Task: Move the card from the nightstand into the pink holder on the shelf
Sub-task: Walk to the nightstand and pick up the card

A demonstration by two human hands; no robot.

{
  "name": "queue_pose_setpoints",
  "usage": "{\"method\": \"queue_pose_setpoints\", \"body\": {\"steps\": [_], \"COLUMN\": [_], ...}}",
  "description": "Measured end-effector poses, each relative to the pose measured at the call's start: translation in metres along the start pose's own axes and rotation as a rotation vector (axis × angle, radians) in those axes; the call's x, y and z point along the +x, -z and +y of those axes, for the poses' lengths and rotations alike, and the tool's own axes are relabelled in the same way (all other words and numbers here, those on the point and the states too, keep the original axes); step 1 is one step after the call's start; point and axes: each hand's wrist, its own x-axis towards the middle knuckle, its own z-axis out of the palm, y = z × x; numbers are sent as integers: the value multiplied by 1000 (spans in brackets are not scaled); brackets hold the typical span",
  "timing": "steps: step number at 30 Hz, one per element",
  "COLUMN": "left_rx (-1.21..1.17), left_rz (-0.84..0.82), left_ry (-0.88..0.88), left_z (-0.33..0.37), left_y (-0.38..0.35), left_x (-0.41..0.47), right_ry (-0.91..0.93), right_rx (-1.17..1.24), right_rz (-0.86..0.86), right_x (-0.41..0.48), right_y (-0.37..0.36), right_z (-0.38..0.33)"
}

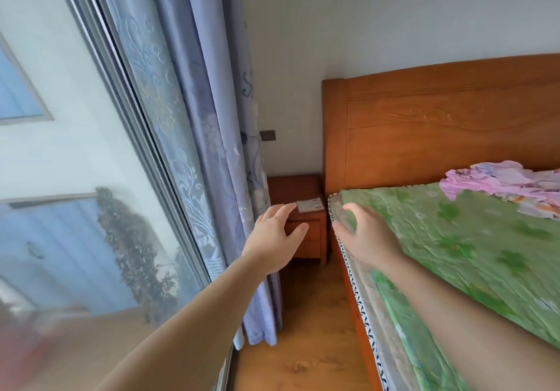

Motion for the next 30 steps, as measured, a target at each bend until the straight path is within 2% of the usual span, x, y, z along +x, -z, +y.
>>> {"method": "queue_pose_setpoints", "body": {"steps": [15,22,26,30], "left_rx": [83,77,100,140], "left_rz": [-72,-136,-134,-203], "left_ry": [21,14,8,66], "left_z": [5,-49,-92,-131], "left_y": [-64,-100,-117,-142], "left_x": [239,373,471,539], "right_ry": [4,-7,-90,-122], "right_rx": [-28,-14,7,-30], "right_rz": [-64,-155,-198,-247], "right_x": [227,339,427,499], "right_y": [-18,-83,-127,-170], "right_z": [94,125,140,144]}}
